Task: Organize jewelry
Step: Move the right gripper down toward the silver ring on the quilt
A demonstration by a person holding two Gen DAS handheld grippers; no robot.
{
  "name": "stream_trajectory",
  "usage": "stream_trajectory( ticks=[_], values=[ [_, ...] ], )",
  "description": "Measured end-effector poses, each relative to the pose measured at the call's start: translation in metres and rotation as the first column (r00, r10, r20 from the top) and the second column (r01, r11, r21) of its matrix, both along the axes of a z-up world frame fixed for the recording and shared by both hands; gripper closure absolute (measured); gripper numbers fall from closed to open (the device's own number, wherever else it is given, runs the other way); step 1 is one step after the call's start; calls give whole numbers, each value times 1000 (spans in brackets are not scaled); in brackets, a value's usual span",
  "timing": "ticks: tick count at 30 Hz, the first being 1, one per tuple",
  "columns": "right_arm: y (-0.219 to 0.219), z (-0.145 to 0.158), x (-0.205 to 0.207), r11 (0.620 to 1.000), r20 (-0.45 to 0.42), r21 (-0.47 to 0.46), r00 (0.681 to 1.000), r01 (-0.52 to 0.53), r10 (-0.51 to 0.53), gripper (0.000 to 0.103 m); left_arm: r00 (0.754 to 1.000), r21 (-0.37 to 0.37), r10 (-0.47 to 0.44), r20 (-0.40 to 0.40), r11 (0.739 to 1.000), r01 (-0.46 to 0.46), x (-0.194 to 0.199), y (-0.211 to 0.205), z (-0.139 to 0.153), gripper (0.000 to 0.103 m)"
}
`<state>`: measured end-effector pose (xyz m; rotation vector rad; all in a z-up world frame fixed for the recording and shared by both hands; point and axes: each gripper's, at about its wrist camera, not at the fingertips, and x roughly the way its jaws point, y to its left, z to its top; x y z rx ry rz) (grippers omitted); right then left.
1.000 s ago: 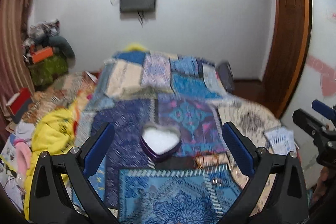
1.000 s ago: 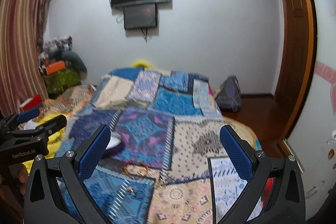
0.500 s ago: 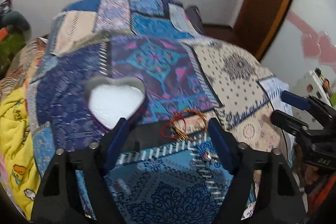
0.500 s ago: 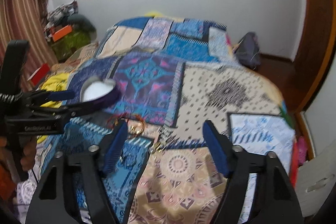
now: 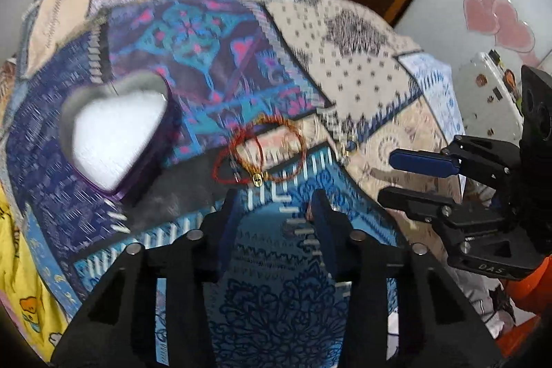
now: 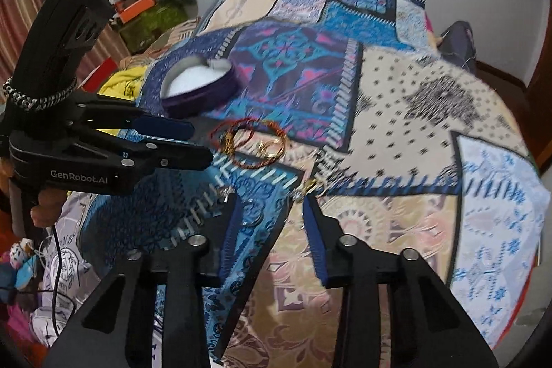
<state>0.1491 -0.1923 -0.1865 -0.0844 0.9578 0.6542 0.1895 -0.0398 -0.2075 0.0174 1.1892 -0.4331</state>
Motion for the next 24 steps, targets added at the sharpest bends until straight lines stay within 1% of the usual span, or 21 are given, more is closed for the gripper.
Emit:
stream_trajectory(
  ticks=[2,4,15,16,17,21,22,24],
  values=[
    [2,-4,0,1000,-19,1,1000,-12,12,77,1000,-3,-4,-24,1000,4,-2,0,-6,64],
    [5,-8,-1,1000,-31,-4,999,-28,28,78,999,-13,-12,-42,1000,12,-6,-2,-12,66],
    [24,-25,2,996,-62,-39,995,-78,76,78,999,-22,-18,-27,1000,17,-16,-3,-13,66],
    [24,-25,1,996,-62,-39,995,-80,77,78,1000,-21,-18,-25,1000,17,-15,-4,-14,66],
    [25,-26,0,996,-59,-42,995,-80,77,81,1000,-22,-18,-24,1000,17,-15,-4,-14,66],
    [23,-25,1,996,-56,-37,996,-76,74,83,1000,-27,-18,-19,999,18,-13,-7,-15,66],
    [22,-24,1,997,-56,-36,996,-74,72,85,1000,-26,-21,-16,999,20,-12,-8,-15,66],
    [21,-23,1,997,-59,-36,996,-72,69,85,1000,-25,-25,-10,999,24,-12,-11,-16,66]
  ],
)
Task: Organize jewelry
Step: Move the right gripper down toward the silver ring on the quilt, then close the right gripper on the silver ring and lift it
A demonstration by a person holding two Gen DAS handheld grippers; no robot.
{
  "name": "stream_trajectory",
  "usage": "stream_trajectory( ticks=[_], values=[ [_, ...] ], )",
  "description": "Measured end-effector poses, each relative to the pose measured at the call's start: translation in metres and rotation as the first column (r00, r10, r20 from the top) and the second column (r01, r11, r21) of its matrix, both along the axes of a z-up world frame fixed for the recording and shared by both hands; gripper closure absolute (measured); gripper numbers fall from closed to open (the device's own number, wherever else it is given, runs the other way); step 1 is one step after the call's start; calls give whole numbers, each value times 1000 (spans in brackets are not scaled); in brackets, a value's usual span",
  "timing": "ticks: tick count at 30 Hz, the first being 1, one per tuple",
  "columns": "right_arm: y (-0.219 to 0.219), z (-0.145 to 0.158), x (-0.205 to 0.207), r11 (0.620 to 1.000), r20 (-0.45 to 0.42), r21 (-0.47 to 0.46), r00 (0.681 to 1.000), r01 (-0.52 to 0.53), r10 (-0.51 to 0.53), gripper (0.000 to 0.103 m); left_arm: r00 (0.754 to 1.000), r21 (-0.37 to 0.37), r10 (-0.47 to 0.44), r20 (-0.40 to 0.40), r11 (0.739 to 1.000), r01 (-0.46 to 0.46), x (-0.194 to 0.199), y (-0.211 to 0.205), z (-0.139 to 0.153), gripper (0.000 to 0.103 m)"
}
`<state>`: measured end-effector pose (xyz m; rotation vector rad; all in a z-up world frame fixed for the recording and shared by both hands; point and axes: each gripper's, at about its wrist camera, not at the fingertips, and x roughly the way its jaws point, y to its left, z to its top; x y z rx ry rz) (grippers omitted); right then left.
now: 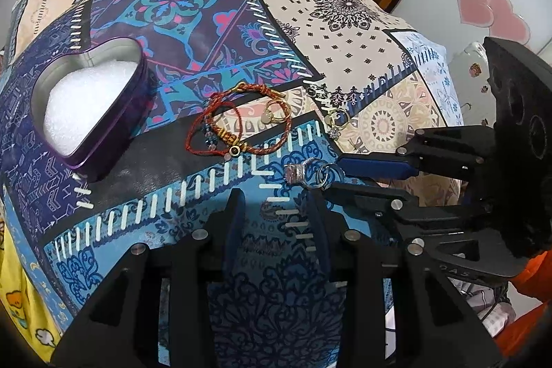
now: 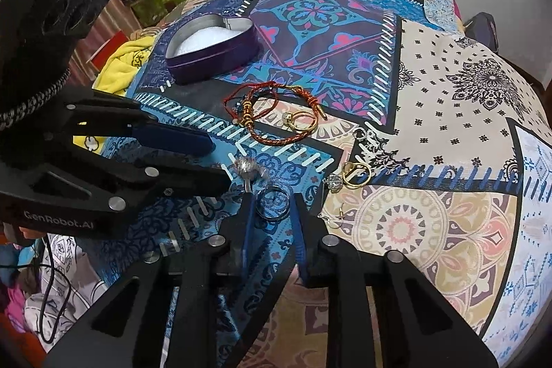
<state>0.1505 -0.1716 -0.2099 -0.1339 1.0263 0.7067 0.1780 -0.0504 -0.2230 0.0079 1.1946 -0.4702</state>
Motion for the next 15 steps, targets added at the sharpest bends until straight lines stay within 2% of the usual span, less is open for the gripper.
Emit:
stream_trajectory(
  ticks=[9,11,15],
  values=[
    [-5,3,-2,1000,12,-10,1000,15,-15,85,1000,-43,6,3,999,-6,12,-9,-3,66],
    [-6,3,-2,1000,17,-14,1000,21,-21,85,1000,-48,11,7,999,-11,13,-10,-4,70],
    [-9,3,0,999,14,-3,999,32,-32,85,1000,-67,23,7,997,-23,16,-12,-7,85]
  ],
)
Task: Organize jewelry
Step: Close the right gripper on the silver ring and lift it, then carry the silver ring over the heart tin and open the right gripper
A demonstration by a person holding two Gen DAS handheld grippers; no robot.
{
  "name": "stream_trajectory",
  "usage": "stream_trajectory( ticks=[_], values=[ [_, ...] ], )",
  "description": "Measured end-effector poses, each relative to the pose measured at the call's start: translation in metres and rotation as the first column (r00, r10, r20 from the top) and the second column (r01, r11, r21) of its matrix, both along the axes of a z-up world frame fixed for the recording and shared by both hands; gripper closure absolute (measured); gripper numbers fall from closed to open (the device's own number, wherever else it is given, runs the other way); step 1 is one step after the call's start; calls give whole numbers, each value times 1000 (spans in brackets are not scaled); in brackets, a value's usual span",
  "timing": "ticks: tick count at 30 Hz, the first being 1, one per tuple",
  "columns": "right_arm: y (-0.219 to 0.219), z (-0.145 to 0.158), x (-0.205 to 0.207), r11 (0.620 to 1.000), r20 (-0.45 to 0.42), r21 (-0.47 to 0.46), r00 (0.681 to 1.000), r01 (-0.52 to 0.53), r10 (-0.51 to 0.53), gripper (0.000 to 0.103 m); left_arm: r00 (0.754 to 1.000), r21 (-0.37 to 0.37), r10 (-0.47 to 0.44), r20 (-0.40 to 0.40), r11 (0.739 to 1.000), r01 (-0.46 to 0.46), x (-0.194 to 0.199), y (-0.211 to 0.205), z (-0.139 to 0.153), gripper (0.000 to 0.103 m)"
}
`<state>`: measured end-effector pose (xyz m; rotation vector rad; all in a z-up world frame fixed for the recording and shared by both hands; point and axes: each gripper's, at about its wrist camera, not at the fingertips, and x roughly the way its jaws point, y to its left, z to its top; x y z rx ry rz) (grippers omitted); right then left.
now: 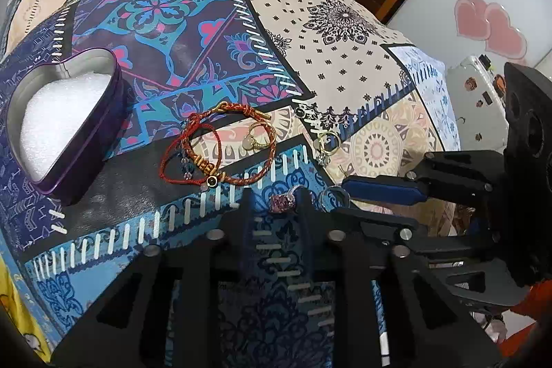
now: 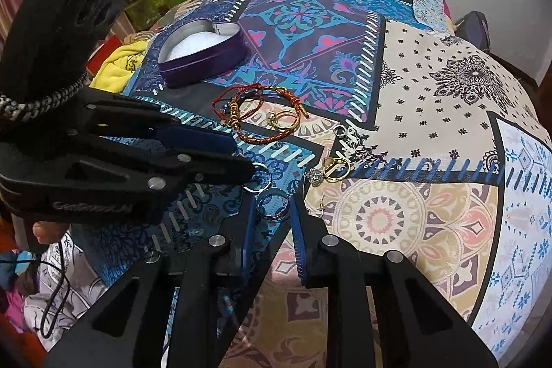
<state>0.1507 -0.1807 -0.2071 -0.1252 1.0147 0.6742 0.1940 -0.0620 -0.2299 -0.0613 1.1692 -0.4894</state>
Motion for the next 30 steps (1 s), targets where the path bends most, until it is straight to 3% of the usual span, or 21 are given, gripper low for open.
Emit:
stream_trajectory(
  ticks=[1,9,20,30],
  values=[
    [-1,0,0,1000,1,0,1000,2,-2,85,1000,-4,0,-2,1000,0,0,0,-1,89],
    [1,8,2,1000,17,15,1000,12,-12,85,1000,-7,26,15,1000,-26,-4,6,5,89],
    [12,39,11,999,103,49,994,20,-25,85,987,2,100,130,995,-101,-11,30,40,89],
    [34,76,19,996,205,93,978,5,-24,85,935,5,190,299,980,-201,-22,61,87,89]
  ],
)
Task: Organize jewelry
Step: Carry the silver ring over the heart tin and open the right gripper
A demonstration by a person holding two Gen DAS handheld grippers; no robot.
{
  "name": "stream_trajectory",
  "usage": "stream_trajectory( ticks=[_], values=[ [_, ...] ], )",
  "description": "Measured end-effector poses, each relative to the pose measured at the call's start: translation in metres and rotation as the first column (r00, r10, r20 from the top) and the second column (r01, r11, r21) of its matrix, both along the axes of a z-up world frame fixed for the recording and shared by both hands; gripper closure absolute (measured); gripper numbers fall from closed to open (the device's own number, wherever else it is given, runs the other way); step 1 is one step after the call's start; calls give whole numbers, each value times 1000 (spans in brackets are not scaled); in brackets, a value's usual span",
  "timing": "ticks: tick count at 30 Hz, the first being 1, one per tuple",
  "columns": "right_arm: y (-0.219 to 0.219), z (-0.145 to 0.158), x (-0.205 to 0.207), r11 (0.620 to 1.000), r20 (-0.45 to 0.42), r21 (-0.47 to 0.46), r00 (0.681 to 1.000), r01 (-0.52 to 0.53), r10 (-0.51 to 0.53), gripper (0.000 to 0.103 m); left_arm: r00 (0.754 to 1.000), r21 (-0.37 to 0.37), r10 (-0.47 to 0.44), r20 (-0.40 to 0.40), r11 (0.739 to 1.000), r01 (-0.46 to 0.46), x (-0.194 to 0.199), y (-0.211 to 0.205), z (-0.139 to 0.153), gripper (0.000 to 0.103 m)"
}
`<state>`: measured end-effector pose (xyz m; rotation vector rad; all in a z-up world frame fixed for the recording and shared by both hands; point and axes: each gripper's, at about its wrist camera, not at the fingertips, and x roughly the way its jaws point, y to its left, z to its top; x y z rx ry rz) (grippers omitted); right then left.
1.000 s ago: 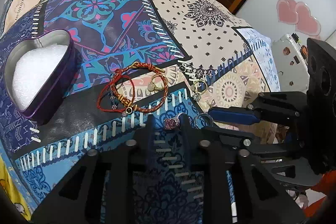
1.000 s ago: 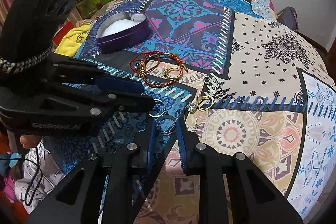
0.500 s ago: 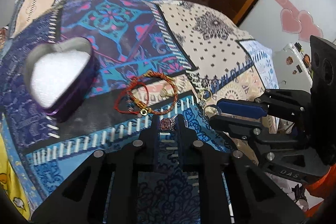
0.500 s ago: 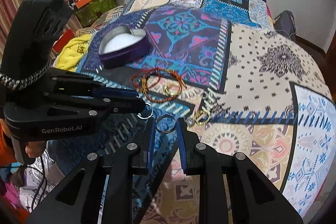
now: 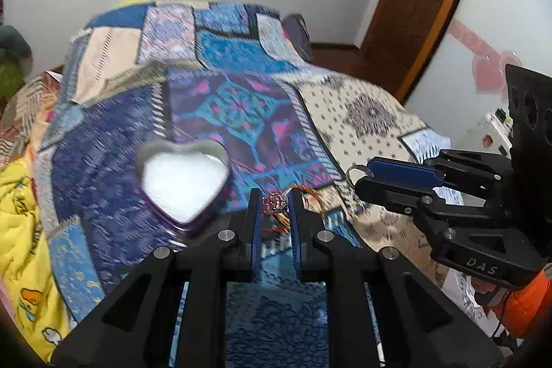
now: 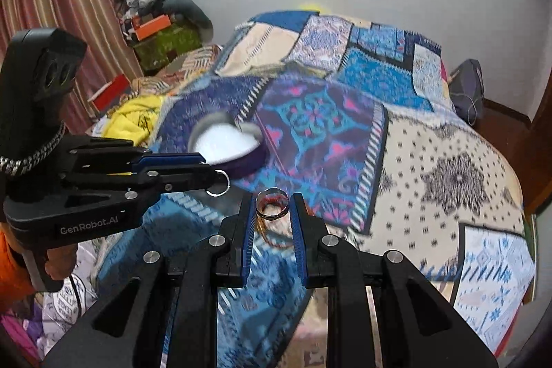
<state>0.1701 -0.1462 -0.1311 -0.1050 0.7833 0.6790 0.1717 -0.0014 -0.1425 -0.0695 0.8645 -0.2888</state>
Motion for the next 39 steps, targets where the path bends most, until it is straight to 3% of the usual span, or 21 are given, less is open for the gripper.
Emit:
stream_trajectory(
  ticks=[12,20,39],
  values=[
    [29,23,18,998,62,53,998,-27,23,85,986,-3,118,121,993,-118,1,41,30,89],
    [50,25,39,995,65,83,997,-48,43,85,974,-6,173,145,985,-174,11,66,31,89],
    [90,-30,67,995,-62,5,993,-97,97,85,981,-73,194,-21,978,-195,49,99,-30,89]
  ],
)
